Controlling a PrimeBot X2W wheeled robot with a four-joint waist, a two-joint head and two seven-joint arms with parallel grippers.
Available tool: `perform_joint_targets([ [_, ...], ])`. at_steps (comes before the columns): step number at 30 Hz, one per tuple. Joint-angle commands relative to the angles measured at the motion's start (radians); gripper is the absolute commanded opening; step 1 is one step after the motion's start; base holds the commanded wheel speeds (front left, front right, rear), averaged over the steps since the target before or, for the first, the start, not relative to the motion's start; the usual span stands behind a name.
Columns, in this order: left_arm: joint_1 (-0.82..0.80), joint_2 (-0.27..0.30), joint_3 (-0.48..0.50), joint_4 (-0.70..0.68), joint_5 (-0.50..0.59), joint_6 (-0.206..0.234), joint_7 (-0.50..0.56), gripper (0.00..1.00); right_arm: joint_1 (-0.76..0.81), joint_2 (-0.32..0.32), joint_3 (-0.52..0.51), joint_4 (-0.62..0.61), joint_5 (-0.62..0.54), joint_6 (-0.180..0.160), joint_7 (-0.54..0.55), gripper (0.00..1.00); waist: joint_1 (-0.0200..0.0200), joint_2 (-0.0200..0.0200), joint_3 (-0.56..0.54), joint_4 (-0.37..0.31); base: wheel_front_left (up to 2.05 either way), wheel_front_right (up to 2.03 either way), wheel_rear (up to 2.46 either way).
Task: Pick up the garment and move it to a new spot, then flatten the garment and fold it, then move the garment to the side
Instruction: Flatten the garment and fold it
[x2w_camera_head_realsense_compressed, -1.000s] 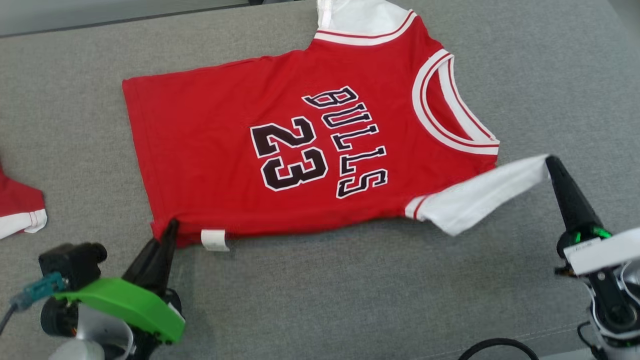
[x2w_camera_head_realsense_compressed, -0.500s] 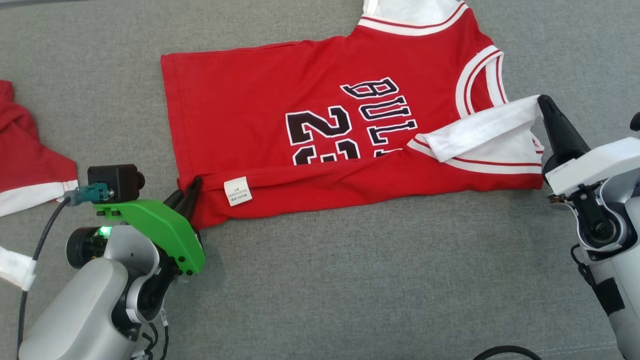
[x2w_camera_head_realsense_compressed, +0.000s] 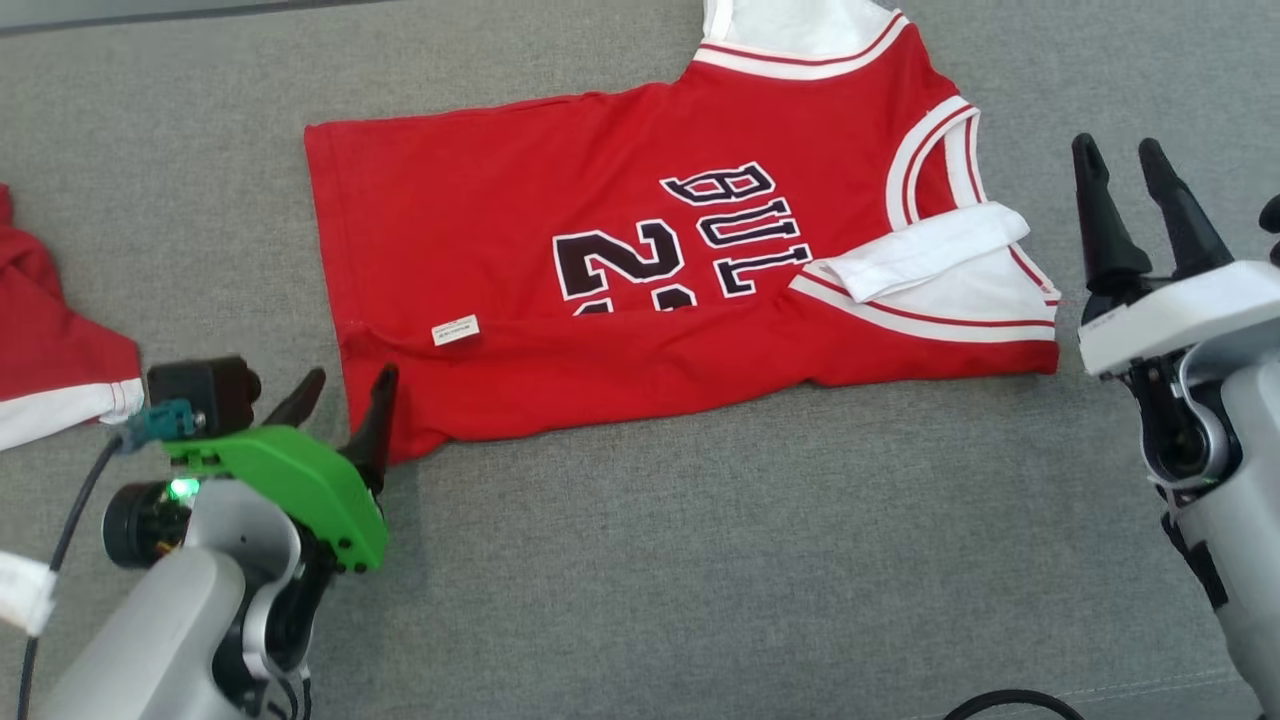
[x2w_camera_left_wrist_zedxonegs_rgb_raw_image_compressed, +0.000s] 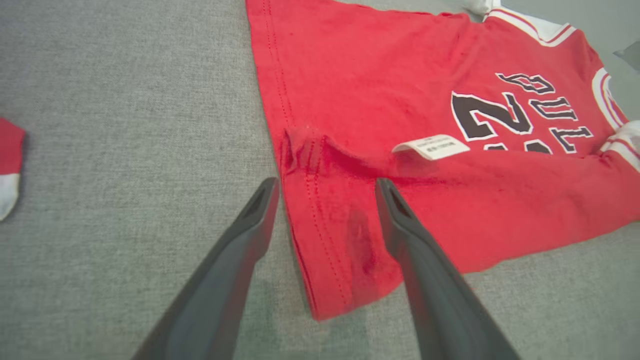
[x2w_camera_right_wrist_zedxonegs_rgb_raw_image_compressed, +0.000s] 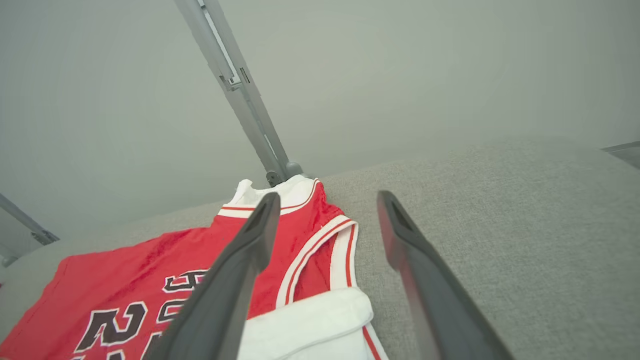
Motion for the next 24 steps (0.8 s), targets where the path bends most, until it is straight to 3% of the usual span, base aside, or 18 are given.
perform_joint_targets([
  [1,0.05,0.018,0.005,-0.03,0.019,0.011,-0.017,1.0,0.047,-0.022,0.007,-0.021,-0.042,0.0,-0.007,1.0,0.0,0.0117,-0.027,-0.016,0.0,0.0,0.0],
  [6,0.195,0.055,0.022,-0.15,-0.002,0.072,-0.047,1.0,0.18,-0.063,-0.002,-0.104,-0.191,0.0,0.074,1.0,0.0,0.0117,-0.068,-0.03,0.0,0.0,0.0],
  [10,0.216,0.077,0.03,-0.165,0.016,0.099,-0.06,1.0,0.258,-0.06,-0.026,-0.15,-0.289,0.0,0.175,1.0,0.0,0.0117,-0.049,-0.027,0.0,0.0,0.0],
  [17,0.123,0.038,0.009,-0.083,0.014,0.08,-0.025,1.0,0.24,0.006,-0.038,-0.151,-0.371,0.0,0.289,1.0,0.0,0.0117,0.006,-0.015,0.0,0.0,0.0],
  [24,0.034,0.011,-0.025,0.044,0.008,0.029,0.031,1.0,0.156,0.054,-0.046,-0.05,-0.442,0.0,0.337,1.0,0.0,0.0117,0.052,0.001,0.0,0.0,0.0],
])
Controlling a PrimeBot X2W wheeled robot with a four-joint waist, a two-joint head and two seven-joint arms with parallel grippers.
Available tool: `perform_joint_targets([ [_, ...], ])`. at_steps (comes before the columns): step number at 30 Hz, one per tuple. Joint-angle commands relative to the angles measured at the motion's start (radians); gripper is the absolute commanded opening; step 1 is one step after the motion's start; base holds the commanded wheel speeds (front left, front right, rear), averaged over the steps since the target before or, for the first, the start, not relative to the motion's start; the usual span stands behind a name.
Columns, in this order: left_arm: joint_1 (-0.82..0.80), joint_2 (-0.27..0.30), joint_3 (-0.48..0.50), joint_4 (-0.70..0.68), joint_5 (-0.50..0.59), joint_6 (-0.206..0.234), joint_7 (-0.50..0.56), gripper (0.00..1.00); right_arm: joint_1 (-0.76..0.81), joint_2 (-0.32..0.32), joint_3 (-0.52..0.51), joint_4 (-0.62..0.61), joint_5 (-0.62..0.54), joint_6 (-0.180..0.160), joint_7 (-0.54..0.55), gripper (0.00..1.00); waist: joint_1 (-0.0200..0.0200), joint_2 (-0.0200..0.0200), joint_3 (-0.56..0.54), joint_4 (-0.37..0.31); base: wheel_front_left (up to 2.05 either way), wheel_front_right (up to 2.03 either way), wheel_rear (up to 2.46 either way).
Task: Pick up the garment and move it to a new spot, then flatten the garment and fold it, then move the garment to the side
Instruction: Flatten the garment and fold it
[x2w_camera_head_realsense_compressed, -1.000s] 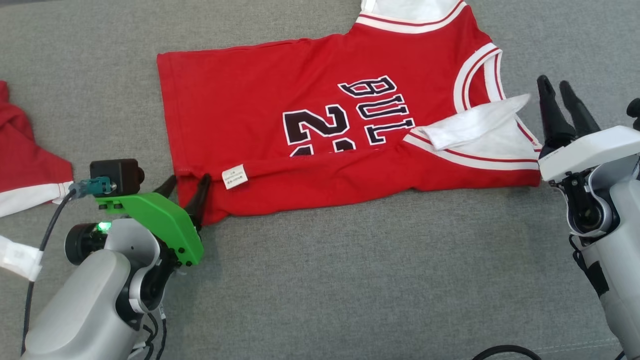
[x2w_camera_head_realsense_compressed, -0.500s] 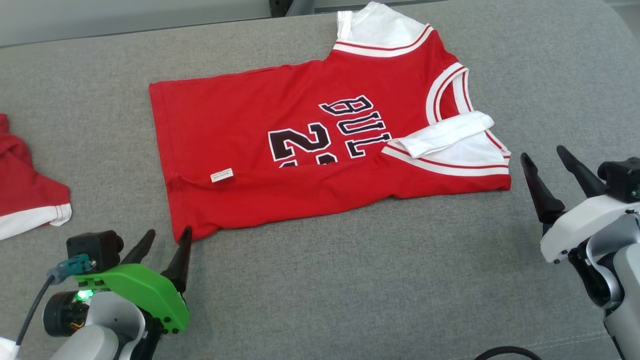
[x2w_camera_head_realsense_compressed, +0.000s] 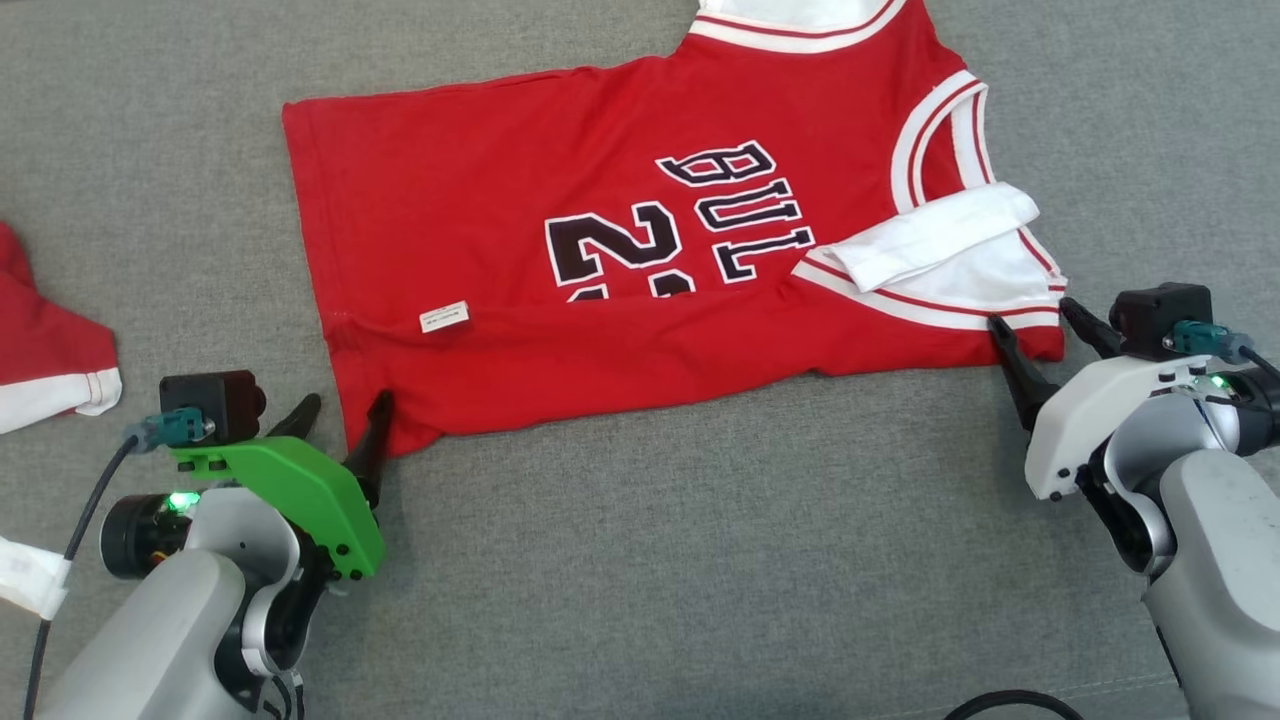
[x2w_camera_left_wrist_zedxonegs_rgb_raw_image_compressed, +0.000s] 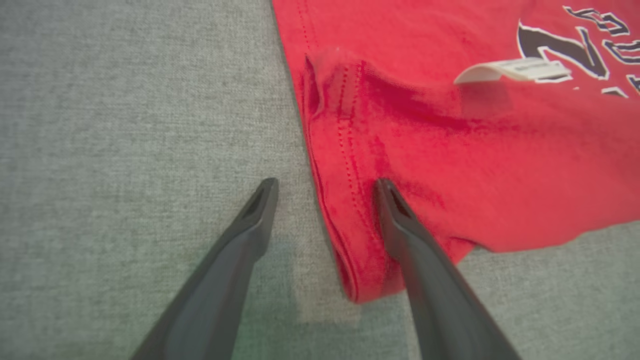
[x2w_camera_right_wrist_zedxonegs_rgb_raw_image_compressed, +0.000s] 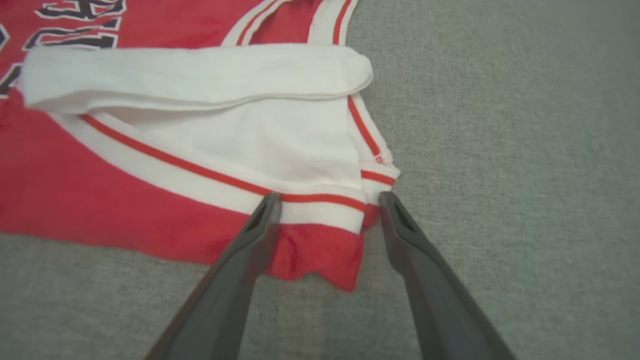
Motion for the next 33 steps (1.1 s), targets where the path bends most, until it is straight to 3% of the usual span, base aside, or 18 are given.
perform_joint_targets([
  [1,-0.012,-0.013,-0.009,0.033,-0.019,-0.016,0.018,1.0,-0.022,0.007,-0.007,0.025,-0.015,0.0,0.012,1.0,0.0,0.0117,0.02,0.017,0.0,0.0,0.0],
  [5,-0.032,-0.03,-0.033,0.078,-0.031,-0.06,0.052,1.0,-0.043,0.015,-0.01,0.078,-0.028,0.0,0.044,1.0,0.0,0.0117,0.027,0.028,0.0,0.0,0.0],
  [6,-0.035,-0.035,-0.038,0.088,-0.038,-0.071,0.061,0.9,-0.048,0.016,-0.007,0.09,-0.023,0.0,0.058,1.0,0.0,0.0117,0.027,0.03,0.0,0.0,0.0],
  [7,-0.037,-0.039,-0.049,0.092,-0.046,-0.091,0.07,0.21,-0.051,0.018,-0.004,0.102,-0.014,0.0,0.075,0.93,0.0,0.0117,0.027,0.031,0.0,0.0,0.0],
  [8,-0.037,-0.044,-0.059,0.095,-0.057,-0.113,0.084,0.0,-0.053,0.021,-0.001,0.111,-0.003,0.0,0.086,0.32,0.0,0.0117,0.026,0.032,0.0,0.0,0.0],
  [9,-0.034,-0.048,-0.069,0.093,-0.07,-0.137,0.098,0.0,-0.055,0.025,0.004,0.115,0.015,0.0,0.098,0.0,0.0,0.0117,0.025,0.034,0.0,0.0,0.0],
  [10,-0.032,-0.051,-0.06,0.088,-0.1,-0.166,0.106,0.0,-0.054,0.018,0.023,0.11,0.054,0.0,0.12,0.0,0.0,0.0117,0.021,0.035,0.0,0.0,0.0],
  [14,-0.031,0.007,-0.031,0.071,-0.143,-0.211,0.139,0.0,-0.063,-0.027,0.019,0.059,0.126,-0.001,0.144,0.0,0.0,0.0117,0.01,0.027,0.0,0.0,0.0],
  [19,-0.012,0.12,0.018,-0.038,-0.208,-0.271,0.191,0.0,-0.031,-0.1,0.006,-0.068,0.224,-0.001,0.214,0.0,0.0,0.0117,-0.009,0.002,0.0,0.0,0.0],
  [23,0.051,0.224,0.045,-0.163,-0.235,-0.261,0.234,0.0,0.063,-0.165,-0.002,-0.218,0.3,-0.001,0.296,0.0,0.0,0.0117,-0.022,-0.021,0.0,0.0,0.0],
  [26,0.124,0.269,0.053,-0.268,-0.252,-0.238,0.236,0.0,0.167,-0.189,-0.024,-0.331,0.341,-0.001,0.347,0.0,0.0,0.0117,-0.023,-0.038,0.0,0.0,0.0],
  [33,0.288,0.276,0.064,-0.387,-0.278,-0.177,0.17,0.0,0.346,-0.165,-0.075,-0.465,0.355,-0.001,0.389,0.0,0.0,0.0117,-0.006,-0.071,0.0,0.0,0.0],
])
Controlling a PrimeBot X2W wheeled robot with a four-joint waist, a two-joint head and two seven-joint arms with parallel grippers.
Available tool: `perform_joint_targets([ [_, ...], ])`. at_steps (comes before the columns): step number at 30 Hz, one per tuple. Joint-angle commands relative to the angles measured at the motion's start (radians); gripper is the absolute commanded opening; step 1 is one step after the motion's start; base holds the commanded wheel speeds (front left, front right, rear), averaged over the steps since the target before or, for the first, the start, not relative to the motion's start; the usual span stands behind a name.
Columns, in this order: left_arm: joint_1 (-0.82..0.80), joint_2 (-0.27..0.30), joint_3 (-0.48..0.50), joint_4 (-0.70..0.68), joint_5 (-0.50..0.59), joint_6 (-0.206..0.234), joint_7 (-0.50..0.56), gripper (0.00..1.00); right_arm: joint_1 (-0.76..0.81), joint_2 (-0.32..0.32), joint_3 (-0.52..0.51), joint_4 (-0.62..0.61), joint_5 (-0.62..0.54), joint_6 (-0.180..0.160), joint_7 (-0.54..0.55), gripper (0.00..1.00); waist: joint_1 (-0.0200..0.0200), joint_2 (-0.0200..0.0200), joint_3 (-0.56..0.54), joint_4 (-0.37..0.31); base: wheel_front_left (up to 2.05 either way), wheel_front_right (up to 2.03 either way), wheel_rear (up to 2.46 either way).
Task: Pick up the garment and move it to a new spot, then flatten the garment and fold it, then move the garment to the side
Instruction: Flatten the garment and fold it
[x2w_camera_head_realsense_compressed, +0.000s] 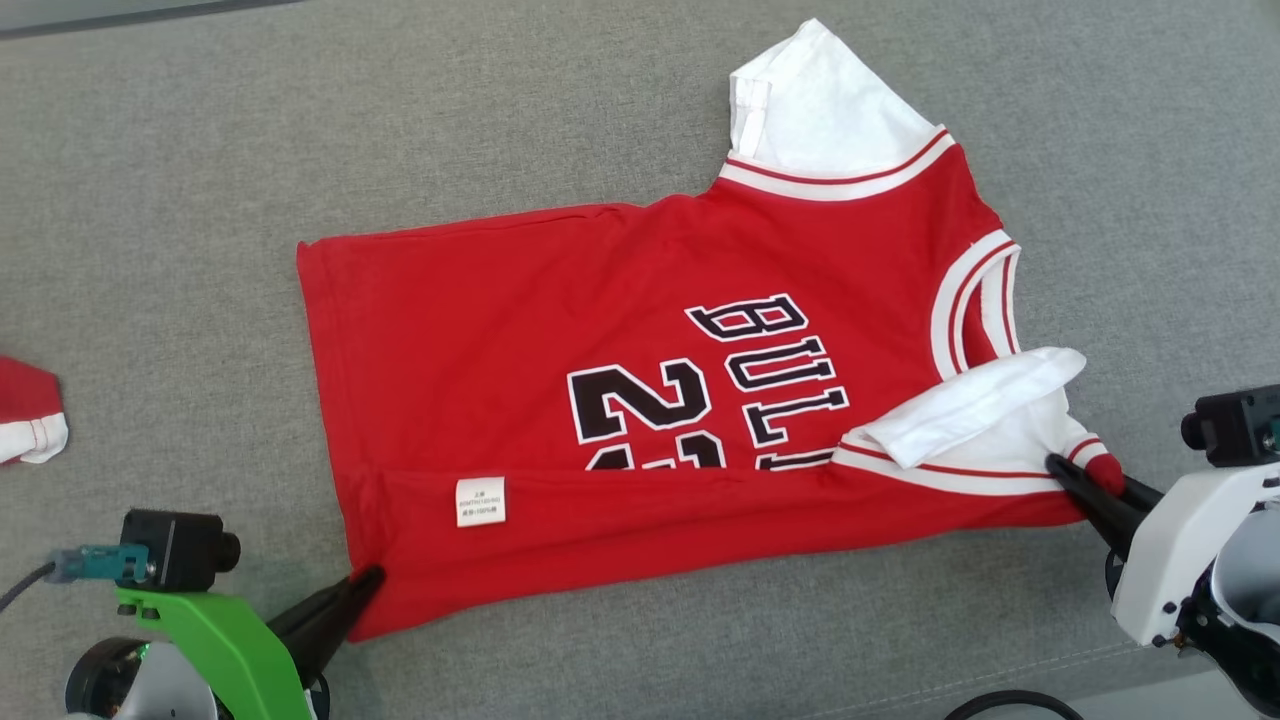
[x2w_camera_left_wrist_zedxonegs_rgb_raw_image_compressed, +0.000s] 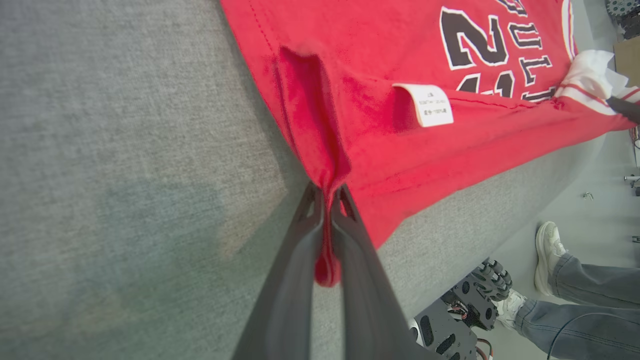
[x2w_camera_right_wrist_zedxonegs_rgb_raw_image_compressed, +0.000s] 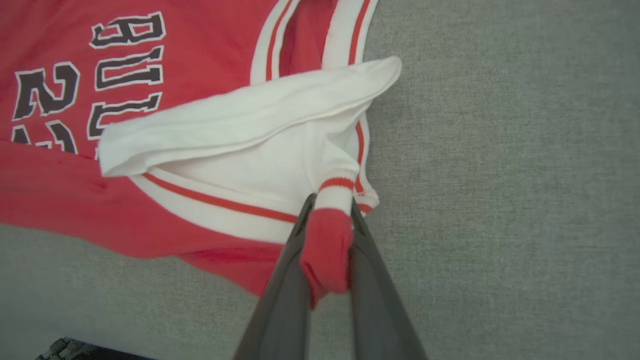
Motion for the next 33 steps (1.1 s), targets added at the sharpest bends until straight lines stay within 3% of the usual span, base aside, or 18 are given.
perform_joint_targets([
  [1,0.025,-0.001,0.006,-0.007,-0.002,0.009,-0.012,0.0,0.012,0.004,-0.002,-0.006,-0.011,-0.001,-0.003,0.0,-0.0001,0.0117,0.011,-0.012,0.0,0.0,0.0],
  [3,0.053,-0.01,0.021,-0.017,0.007,0.032,-0.054,0.0,0.015,0.022,-0.021,0.005,-0.051,-0.002,-0.044,0.0,-0.0001,0.0117,0.013,-0.015,0.0,0.0,0.0],
  [4,0.066,-0.013,0.031,-0.019,0.015,0.047,-0.078,0.21,0.017,0.038,-0.02,0.017,-0.063,-0.001,-0.055,0.0,-0.0001,0.0117,0.014,-0.016,0.0,0.0,0.0],
  [5,0.079,-0.013,0.037,-0.021,0.026,0.057,-0.097,0.92,0.02,0.048,-0.013,0.022,-0.074,-0.001,-0.066,0.11,-0.0001,0.0117,0.014,-0.015,0.0,0.0,0.0],
  [6,0.094,-0.013,0.039,-0.024,0.028,0.065,-0.108,1.0,0.022,0.05,-0.015,0.024,-0.083,-0.002,-0.076,0.48,-0.0001,0.0117,0.013,-0.013,0.0,0.0,0.0],
  [7,0.106,-0.009,0.043,-0.03,0.028,0.073,-0.116,1.0,0.025,0.05,-0.025,0.024,-0.089,-0.002,-0.082,1.0,-0.0001,0.0117,0.012,-0.011,0.0,0.0,0.0],
  [12,0.117,0.047,0.079,-0.074,0.06,0.117,-0.133,1.0,0.007,0.011,-0.101,-0.037,-0.109,-0.001,-0.067,1.0,-0.0001,0.0117,0.017,0.009,0.0,0.0,0.0],
  [17,-0.012,0.074,0.119,-0.091,0.1,0.146,-0.109,1.0,-0.158,-0.024,-0.157,-0.094,-0.139,-0.001,-0.039,1.0,-0.0001,0.0117,0.066,0.033,0.0,0.0,0.0],
  [22,-0.279,0.002,0.081,0.017,0.146,0.146,-0.016,1.0,-0.426,-0.009,-0.113,0.019,-0.222,-0.001,-0.034,1.0,-0.0001,0.0117,0.18,0.078,0.0,0.0,0.0],
  [28,-0.555,-0.112,0.002,0.209,0.205,0.092,0.059,1.0,-0.709,0.058,-0.014,0.25,-0.286,-0.001,-0.051,1.0,-0.0001,0.0117,0.295,0.143,0.0,0.0,0.0],
  [33,-0.658,-0.21,-0.056,0.32,0.215,0.033,0.074,1.0,-0.833,0.073,0.048,0.419,-0.33,-0.001,-0.086,1.0,-0.0001,0.0117,0.316,0.197,0.0,0.0,0.0],
])
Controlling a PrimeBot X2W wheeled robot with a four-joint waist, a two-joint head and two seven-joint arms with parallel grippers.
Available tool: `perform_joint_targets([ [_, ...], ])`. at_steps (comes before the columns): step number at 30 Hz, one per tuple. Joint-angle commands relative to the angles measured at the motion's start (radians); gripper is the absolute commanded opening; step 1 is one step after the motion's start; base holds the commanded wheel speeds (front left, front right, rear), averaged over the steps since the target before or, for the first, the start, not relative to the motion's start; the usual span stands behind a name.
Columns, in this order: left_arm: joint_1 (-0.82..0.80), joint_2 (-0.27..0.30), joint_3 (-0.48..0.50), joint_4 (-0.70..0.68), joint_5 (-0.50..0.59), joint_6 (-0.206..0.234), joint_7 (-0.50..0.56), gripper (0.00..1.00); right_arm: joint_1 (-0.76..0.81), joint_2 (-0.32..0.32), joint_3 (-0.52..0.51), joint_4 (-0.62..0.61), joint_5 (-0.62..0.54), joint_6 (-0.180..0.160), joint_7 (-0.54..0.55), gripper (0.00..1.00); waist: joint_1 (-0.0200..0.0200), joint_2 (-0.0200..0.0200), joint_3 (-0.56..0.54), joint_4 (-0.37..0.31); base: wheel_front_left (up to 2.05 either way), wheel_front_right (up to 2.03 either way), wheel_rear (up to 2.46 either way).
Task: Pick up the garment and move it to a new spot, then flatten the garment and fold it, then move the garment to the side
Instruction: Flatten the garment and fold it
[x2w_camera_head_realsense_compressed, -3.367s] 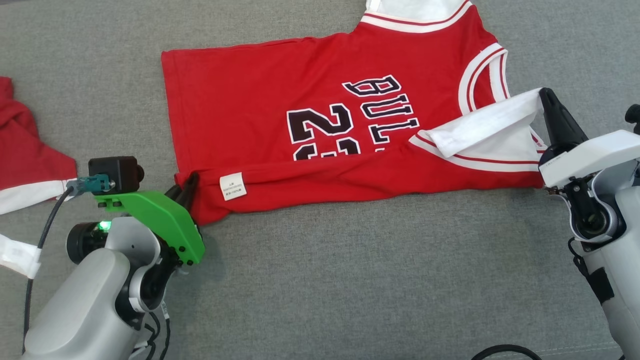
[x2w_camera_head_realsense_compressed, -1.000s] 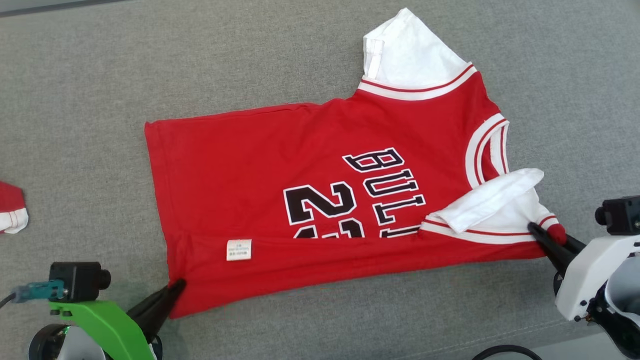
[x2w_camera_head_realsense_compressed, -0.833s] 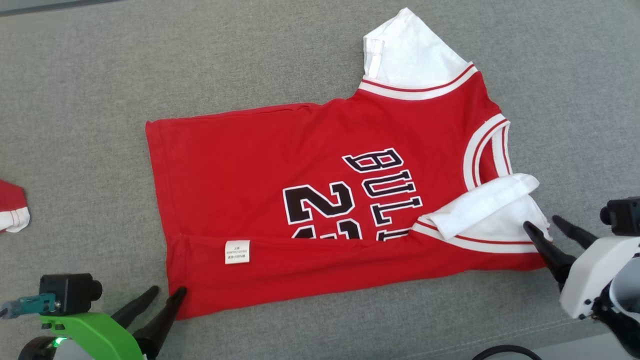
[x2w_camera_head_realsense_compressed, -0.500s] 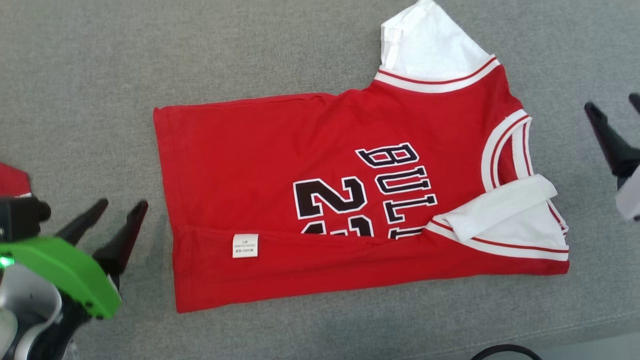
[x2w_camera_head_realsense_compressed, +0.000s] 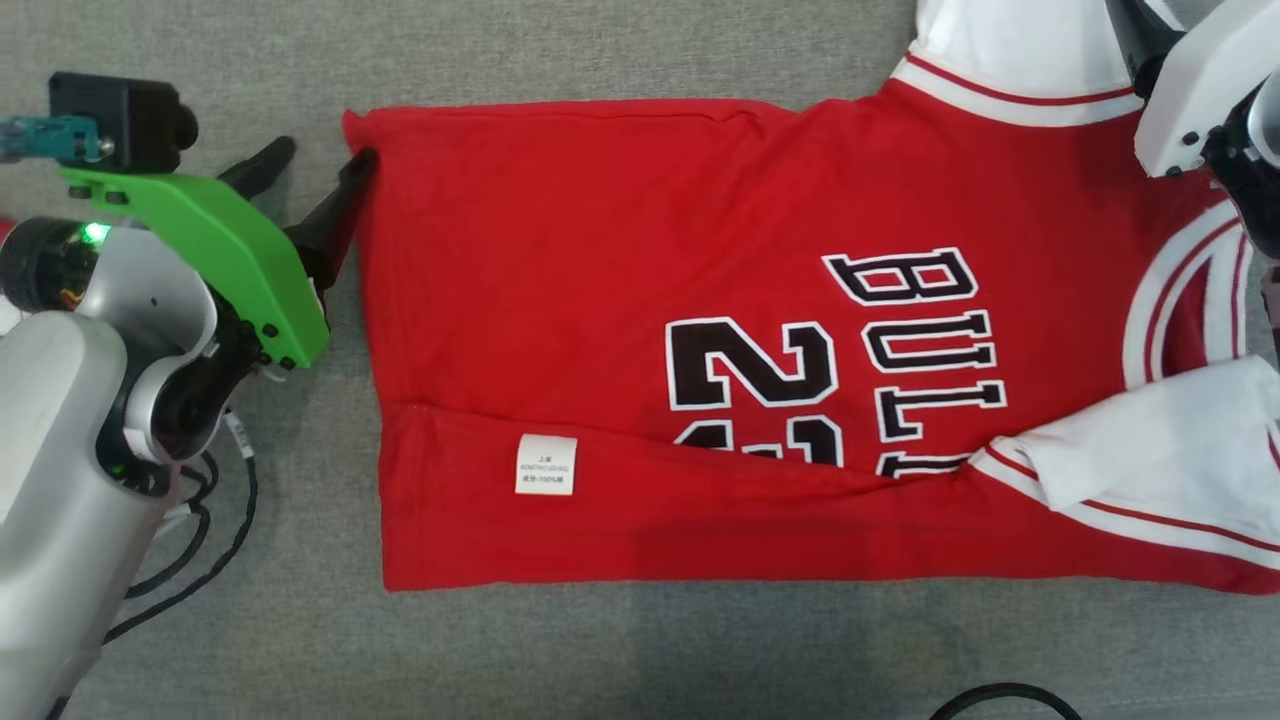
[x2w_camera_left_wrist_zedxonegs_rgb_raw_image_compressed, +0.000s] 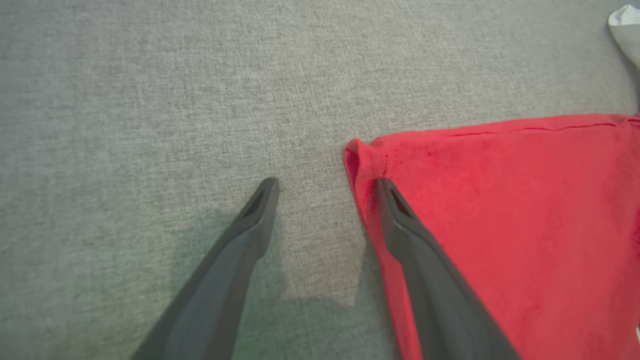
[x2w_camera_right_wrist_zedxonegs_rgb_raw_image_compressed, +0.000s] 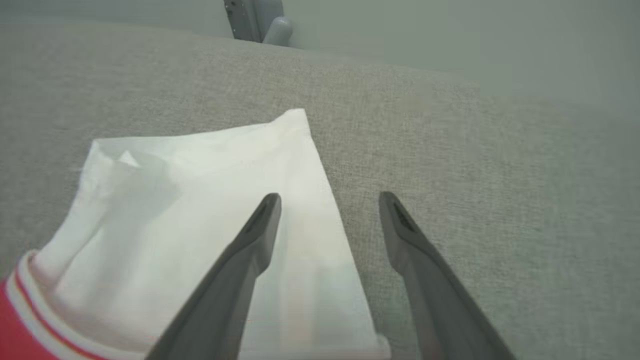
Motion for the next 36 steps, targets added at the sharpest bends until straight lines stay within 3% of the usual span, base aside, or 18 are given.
perform_joint_targets([
  [1,-0.012,-0.024,-0.02,0.031,-0.005,-0.02,0.01,1.0,-0.027,-0.007,0.009,0.033,-0.014,-0.001,-0.019,1.0,-0.0002,0.0117,0.054,0.081,0.0,0.0,0.0],
  [11,-0.048,-0.116,-0.054,0.126,-0.07,-0.116,0.032,1.0,-0.1,-0.028,0.045,0.196,-0.038,-0.001,-0.063,1.0,-0.0002,0.0117,0.061,0.109,0.0,0.0,0.0],
  [17,-0.075,-0.16,-0.081,0.143,-0.09,-0.17,0.047,1.0,-0.125,0.001,0.083,0.252,-0.033,0.0,-0.087,1.0,-0.0002,0.0117,0.058,0.096,0.0,0.0,0.0],
  [24,-0.088,-0.164,-0.088,0.13,-0.1,-0.189,0.057,1.0,-0.134,0.003,0.122,0.291,-0.004,0.001,-0.12,1.0,-0.0002,0.0117,0.045,0.077,0.0,0.0,0.0],
  [25,-0.09,-0.159,-0.092,0.136,-0.089,-0.188,0.057,0.79,-0.133,0.005,0.13,0.297,-0.001,0.001,-0.123,0.98,-0.0002,0.0117,0.043,0.073,0.0,0.0,0.0],
  [26,-0.091,-0.156,-0.094,0.144,-0.079,-0.187,0.05,0.4,-0.133,0.008,0.139,0.3,0.006,0.001,-0.127,0.43,-0.0002,0.0117,0.04,0.069,0.0,0.0,0.0],
  [27,-0.09,-0.155,-0.094,0.151,-0.073,-0.186,0.041,0.0,-0.133,0.011,0.144,0.304,0.016,0.001,-0.134,0.0,-0.0002,0.0117,0.037,0.066,0.0,0.0,0.0],
  [36,-0.064,-0.105,-0.063,0.127,-0.049,-0.208,-0.053,0.0,-0.114,-0.016,0.164,0.25,0.135,-0.001,-0.302,0.0,-0.0002,0.0117,-0.019,0.025,0.0,0.0,0.0],
])
